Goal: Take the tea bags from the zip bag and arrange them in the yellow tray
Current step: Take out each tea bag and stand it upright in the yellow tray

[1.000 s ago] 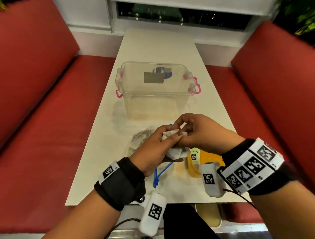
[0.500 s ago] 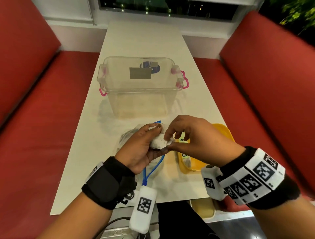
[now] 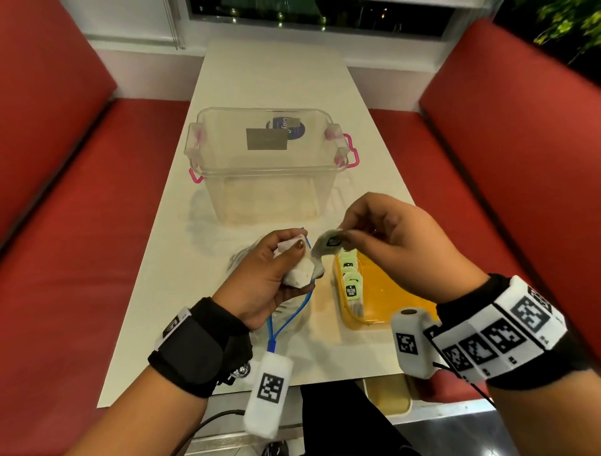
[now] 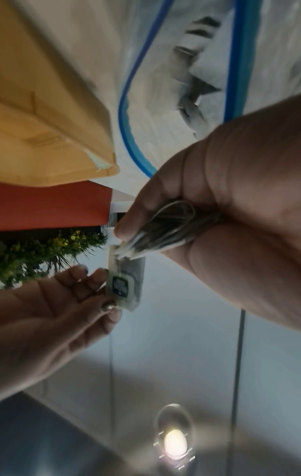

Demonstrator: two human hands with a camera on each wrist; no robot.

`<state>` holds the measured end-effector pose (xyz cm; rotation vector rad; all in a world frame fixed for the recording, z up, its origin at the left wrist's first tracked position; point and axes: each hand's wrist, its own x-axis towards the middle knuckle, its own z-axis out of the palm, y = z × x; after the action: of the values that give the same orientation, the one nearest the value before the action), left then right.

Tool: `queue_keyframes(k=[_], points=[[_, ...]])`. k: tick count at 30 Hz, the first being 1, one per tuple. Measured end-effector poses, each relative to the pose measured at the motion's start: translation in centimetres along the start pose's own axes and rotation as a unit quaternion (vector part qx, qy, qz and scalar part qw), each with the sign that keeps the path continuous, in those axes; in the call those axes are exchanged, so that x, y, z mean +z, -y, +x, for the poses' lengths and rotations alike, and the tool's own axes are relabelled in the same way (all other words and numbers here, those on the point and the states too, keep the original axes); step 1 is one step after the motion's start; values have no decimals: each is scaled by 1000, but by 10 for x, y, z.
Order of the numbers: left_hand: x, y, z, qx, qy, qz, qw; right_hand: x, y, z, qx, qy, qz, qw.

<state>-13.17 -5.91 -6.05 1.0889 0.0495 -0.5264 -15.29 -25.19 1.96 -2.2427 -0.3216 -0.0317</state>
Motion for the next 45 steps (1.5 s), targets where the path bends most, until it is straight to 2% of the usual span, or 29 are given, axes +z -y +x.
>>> queue_keyframes(k=[6,9,12,14,18,24,26,29,32,34,38,43,45], points=[[4,5,-1,92,43,161,982,1,-10,4,116,-44,190,974],[8,6,1,86,60,172,980,6,-15,2,150,-56,238,958],[8,9,4,78,48,184,979,8,-20,2,161,-60,241,955],[9,10,6,87,34,209,973,6,-23,1,161,-48,210,963],[11,11,9,115,22,279,953,-3,-27,1,135,-30,79,987],[13,20,11,111,-11,358,927,-19,-35,8,131,34,-24,991],[13,27,12,93,-14,380,920,-22,-43,12,146,94,-84,981],[14,36,14,79,-15,402,912,-15,-57,15,171,200,-160,951],[15,36,14,75,-22,389,918,1,-70,14,186,286,-205,917],[14,34,14,72,-29,371,926,12,-74,14,192,320,-229,899],[13,31,12,67,-34,335,939,27,-79,19,172,318,-302,882],[11,30,8,56,-35,293,954,31,-79,23,177,297,-310,886],[12,29,6,40,-34,250,967,27,-77,23,177,270,-301,897]])
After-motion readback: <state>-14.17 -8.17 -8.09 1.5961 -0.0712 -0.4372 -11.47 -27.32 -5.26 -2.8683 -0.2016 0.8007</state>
